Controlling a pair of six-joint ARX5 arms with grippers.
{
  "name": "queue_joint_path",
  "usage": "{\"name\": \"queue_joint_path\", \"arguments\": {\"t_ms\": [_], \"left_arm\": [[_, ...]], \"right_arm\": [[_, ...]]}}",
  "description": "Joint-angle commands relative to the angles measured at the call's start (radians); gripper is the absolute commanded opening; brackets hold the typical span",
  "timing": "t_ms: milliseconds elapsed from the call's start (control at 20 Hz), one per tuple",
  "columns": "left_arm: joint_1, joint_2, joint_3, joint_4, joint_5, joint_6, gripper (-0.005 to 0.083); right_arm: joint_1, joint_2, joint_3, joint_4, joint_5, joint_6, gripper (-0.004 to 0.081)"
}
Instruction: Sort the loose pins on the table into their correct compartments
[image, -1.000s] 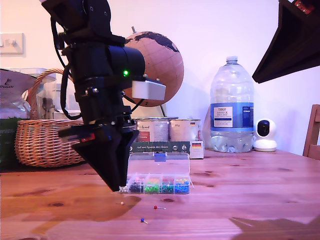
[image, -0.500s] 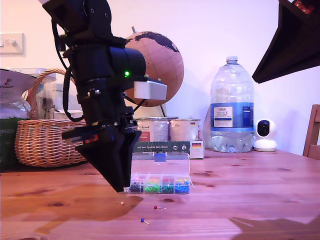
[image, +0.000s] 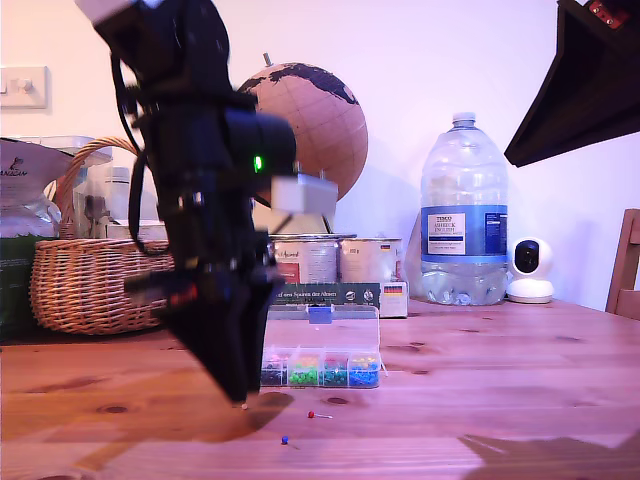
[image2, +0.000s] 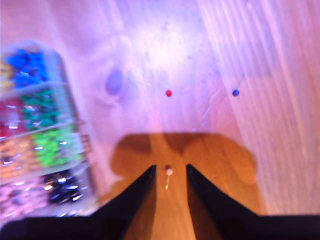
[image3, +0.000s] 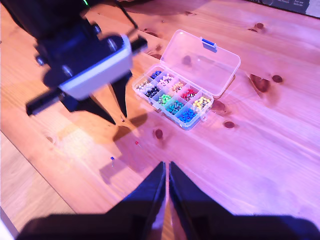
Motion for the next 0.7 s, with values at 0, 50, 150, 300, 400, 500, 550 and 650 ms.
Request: {"name": "queue_joint_path", "arguments": {"t_ms": [0, 50, 150, 300, 400, 500, 550, 650], "left_arm": [[-0.006, 0.027, -0.014, 0.002, -0.008, 0.006, 0.0164], [-0.006, 0.03, -0.014, 0.002, -0.016, 0.006, 0.0164], [-0.006, 0.031, -0.014, 0.005, -0.019, 0.006, 0.0164], [-0.006, 0.031, -0.014, 0.009, -0.024, 0.006, 0.0163], [-0.005, 0.033, -0.014, 0.011, -0.024, 0.005, 0.0163], [-0.005, 0.038, -0.014, 0.007, -0.024, 0.005, 0.015], [-0.005, 0.041, -0.014, 0.008, -0.023, 0.005, 0.0139], [-0.005, 0.043, -0.014, 0.004, -0.024, 0.005, 0.013]], "right_arm": [[0.004, 0.006, -0.014, 0.004, 0.0, 0.007, -0.0013], [0.004, 0.006, -0.014, 0.004, 0.0, 0.007, -0.0013], [0.004, 0.006, -0.014, 0.004, 0.0, 0.007, -0.0013], [0.004, 0.006, -0.014, 0.005, 0.0, 0.007, -0.0013], [0.004, 0.006, -0.014, 0.005, 0.0, 0.007, -0.0013], [0.004, 0.006, -0.014, 0.005, 0.0, 0.007, -0.0013], [0.004, 0.006, -0.014, 0.005, 0.0, 0.007, -0.0013], [0.004, 0.006, -0.014, 0.005, 0.0, 0.007, -0.0013]]}}
